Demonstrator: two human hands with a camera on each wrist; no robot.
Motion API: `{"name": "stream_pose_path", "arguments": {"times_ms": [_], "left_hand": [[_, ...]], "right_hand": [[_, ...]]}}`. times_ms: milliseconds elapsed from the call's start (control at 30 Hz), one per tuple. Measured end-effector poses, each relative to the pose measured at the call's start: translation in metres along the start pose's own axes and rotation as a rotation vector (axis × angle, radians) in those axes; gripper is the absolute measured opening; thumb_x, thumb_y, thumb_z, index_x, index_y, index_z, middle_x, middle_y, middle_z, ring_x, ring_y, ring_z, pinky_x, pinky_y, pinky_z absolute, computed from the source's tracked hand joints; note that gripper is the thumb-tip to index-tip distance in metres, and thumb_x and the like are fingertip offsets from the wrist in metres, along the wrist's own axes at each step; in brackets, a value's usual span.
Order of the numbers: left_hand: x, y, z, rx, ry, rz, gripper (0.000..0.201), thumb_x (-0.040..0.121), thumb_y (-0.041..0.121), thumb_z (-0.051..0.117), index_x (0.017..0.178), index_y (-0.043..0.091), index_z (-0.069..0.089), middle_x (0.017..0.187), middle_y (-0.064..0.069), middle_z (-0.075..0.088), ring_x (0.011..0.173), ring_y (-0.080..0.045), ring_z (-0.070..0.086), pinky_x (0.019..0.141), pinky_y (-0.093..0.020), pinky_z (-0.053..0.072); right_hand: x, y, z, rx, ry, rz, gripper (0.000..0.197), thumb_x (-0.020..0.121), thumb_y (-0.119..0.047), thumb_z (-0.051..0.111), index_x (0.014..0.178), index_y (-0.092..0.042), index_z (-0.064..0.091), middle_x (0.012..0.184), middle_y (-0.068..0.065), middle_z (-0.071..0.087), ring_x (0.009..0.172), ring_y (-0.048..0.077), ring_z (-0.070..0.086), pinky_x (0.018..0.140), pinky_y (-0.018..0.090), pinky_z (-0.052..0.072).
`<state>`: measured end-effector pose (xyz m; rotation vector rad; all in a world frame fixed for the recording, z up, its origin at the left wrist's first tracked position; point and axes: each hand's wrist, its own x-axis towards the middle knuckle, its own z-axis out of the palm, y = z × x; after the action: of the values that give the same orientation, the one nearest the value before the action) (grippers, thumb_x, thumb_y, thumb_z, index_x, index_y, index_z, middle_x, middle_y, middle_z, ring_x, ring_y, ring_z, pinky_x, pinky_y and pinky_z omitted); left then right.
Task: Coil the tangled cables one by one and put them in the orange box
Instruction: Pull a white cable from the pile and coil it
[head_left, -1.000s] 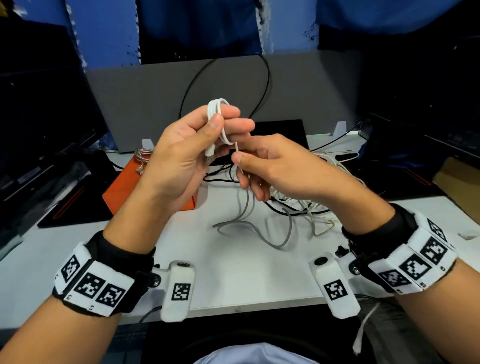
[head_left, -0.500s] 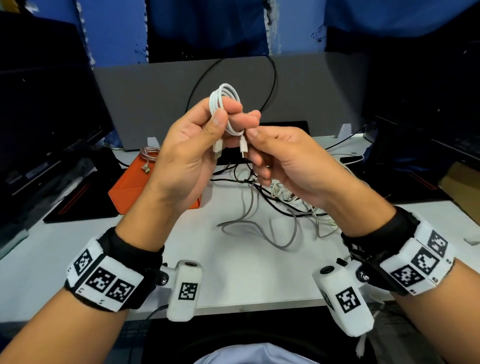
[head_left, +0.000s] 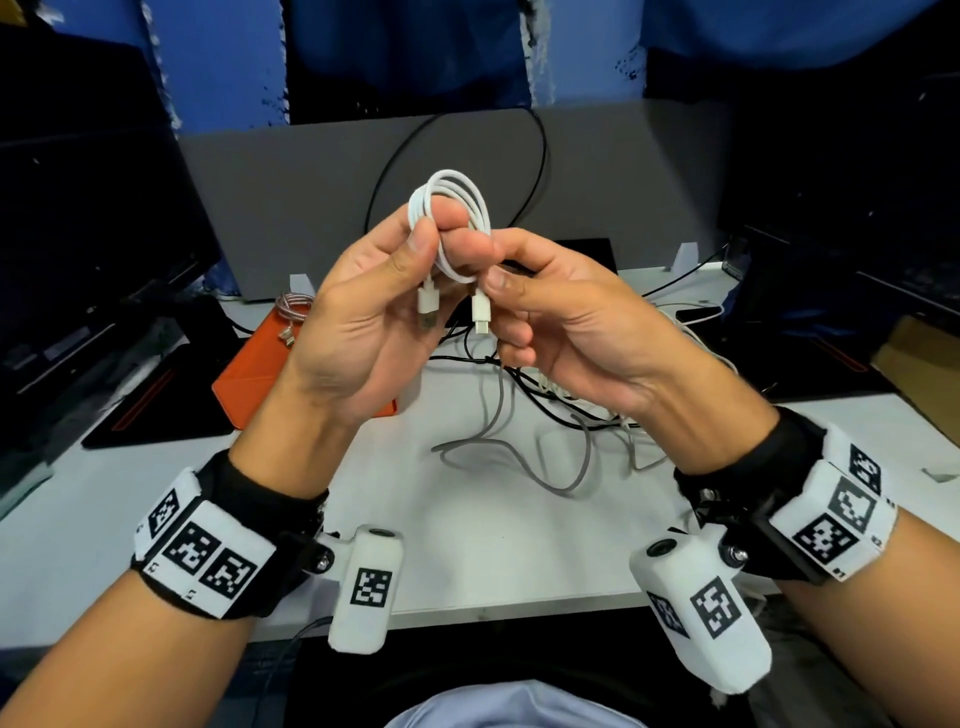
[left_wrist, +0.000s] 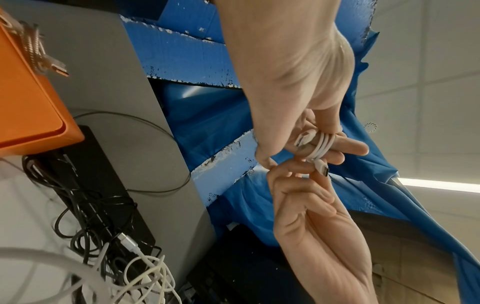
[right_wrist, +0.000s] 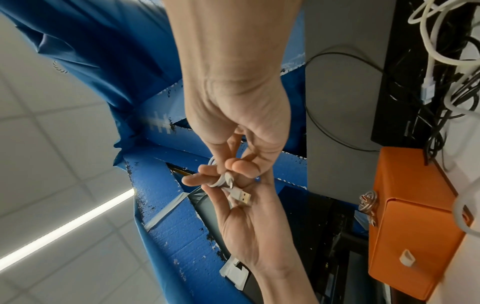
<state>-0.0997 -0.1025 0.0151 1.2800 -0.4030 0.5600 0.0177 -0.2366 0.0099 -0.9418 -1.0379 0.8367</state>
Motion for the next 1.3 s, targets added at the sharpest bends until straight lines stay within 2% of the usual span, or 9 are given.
{"name": "stream_pose_path", "arguments": {"times_ms": [300, 467, 600, 667, 767, 833, 933, 1100, 1300], "left_hand": [[0.008, -0.001, -0.012, 0.129, 0.074, -0.074, 0.026, 0.105, 0.013, 0.042, 0.106, 0.016, 0.068, 0.091, 0.003, 0.074, 0.094, -0.01, 0.066, 0.094, -0.033, 0.046], [0.01, -0.006, -0.012, 0.165, 0.156, -0.088, 0.028, 0.108, 0.014, 0.041, 0.101, 0.019, 0.067, 0.1, 0.004, 0.07, 0.093, -0.01, 0.063, 0.081, -0.026, 0.048], [0.012, -0.006, -0.013, 0.139, 0.241, -0.22, 0.026, 0.105, 0.02, 0.051, 0.103, 0.02, 0.076, 0.108, 0.003, 0.067, 0.087, -0.01, 0.056, 0.076, -0.026, 0.049], [0.011, -0.004, -0.016, 0.275, 0.288, -0.27, 0.026, 0.103, 0.024, 0.054, 0.101, 0.02, 0.08, 0.108, -0.001, 0.07, 0.082, -0.012, 0.056, 0.074, -0.025, 0.047], [0.01, 0.001, -0.021, 0.659, 0.321, -0.231, 0.021, 0.101, 0.03, 0.061, 0.102, 0.018, 0.079, 0.097, -0.014, 0.07, 0.084, -0.022, 0.053, 0.079, -0.036, 0.045], [0.009, 0.005, -0.02, 0.787, 0.341, -0.182, 0.016, 0.1, 0.024, 0.064, 0.104, 0.016, 0.077, 0.081, -0.005, 0.069, 0.077, -0.021, 0.053, 0.073, -0.032, 0.048], [0.008, 0.012, -0.02, 0.872, 0.296, -0.177, 0.014, 0.1, 0.019, 0.065, 0.107, 0.012, 0.075, 0.073, 0.001, 0.069, 0.069, -0.016, 0.057, 0.061, -0.019, 0.051], [0.007, 0.028, -0.027, 0.896, 0.204, -0.264, 0.014, 0.095, 0.023, 0.07, 0.1, 0.012, 0.078, 0.078, -0.007, 0.071, 0.067, -0.019, 0.058, 0.065, -0.026, 0.052], [0.003, 0.047, -0.04, 0.878, 0.108, -0.378, 0.025, 0.082, 0.029, 0.073, 0.093, 0.006, 0.073, 0.082, -0.013, 0.068, 0.071, -0.018, 0.059, 0.065, -0.023, 0.051]], "right_hand": [[0.006, 0.006, -0.001, -0.219, 0.237, -0.146, 0.012, 0.097, -0.004, 0.066, 0.102, -0.014, 0.071, 0.085, 0.002, 0.066, 0.069, 0.011, 0.058, 0.058, 0.023, 0.048], [0.006, 0.003, -0.003, -0.257, 0.274, -0.219, 0.012, 0.099, -0.004, 0.064, 0.108, -0.009, 0.072, 0.085, 0.006, 0.065, 0.068, 0.011, 0.059, 0.06, 0.025, 0.05], [0.006, 0.002, -0.006, -0.258, 0.306, -0.24, 0.012, 0.099, -0.005, 0.066, 0.109, -0.004, 0.073, 0.078, 0.001, 0.064, 0.064, 0.011, 0.056, 0.061, 0.026, 0.051], [0.007, 0.002, -0.007, -0.269, 0.322, -0.226, 0.012, 0.098, -0.004, 0.066, 0.108, -0.002, 0.073, 0.077, 0.0, 0.064, 0.063, 0.011, 0.056, 0.06, 0.025, 0.051], [0.009, 0.001, -0.009, -0.321, 0.351, -0.202, 0.01, 0.096, -0.002, 0.069, 0.103, -0.003, 0.074, 0.072, -0.001, 0.065, 0.059, 0.011, 0.056, 0.058, 0.024, 0.051], [0.009, 0.002, -0.01, -0.376, 0.352, -0.192, 0.007, 0.095, -0.002, 0.07, 0.099, -0.005, 0.075, 0.069, -0.001, 0.064, 0.058, 0.01, 0.056, 0.057, 0.025, 0.051], [0.009, 0.002, -0.013, -0.437, 0.341, -0.183, 0.008, 0.095, -0.004, 0.071, 0.1, -0.005, 0.076, 0.072, 0.0, 0.065, 0.06, 0.009, 0.055, 0.06, 0.024, 0.05], [0.008, 0.001, -0.015, -0.507, 0.347, -0.179, 0.01, 0.094, -0.005, 0.072, 0.1, -0.01, 0.079, 0.083, -0.004, 0.076, 0.071, 0.001, 0.062, 0.068, 0.013, 0.048], [0.007, -0.002, -0.016, -0.63, 0.293, -0.146, 0.01, 0.092, -0.011, 0.076, 0.101, -0.014, 0.081, 0.09, 0.002, 0.08, 0.079, 0.004, 0.068, 0.077, 0.019, 0.053]]}}
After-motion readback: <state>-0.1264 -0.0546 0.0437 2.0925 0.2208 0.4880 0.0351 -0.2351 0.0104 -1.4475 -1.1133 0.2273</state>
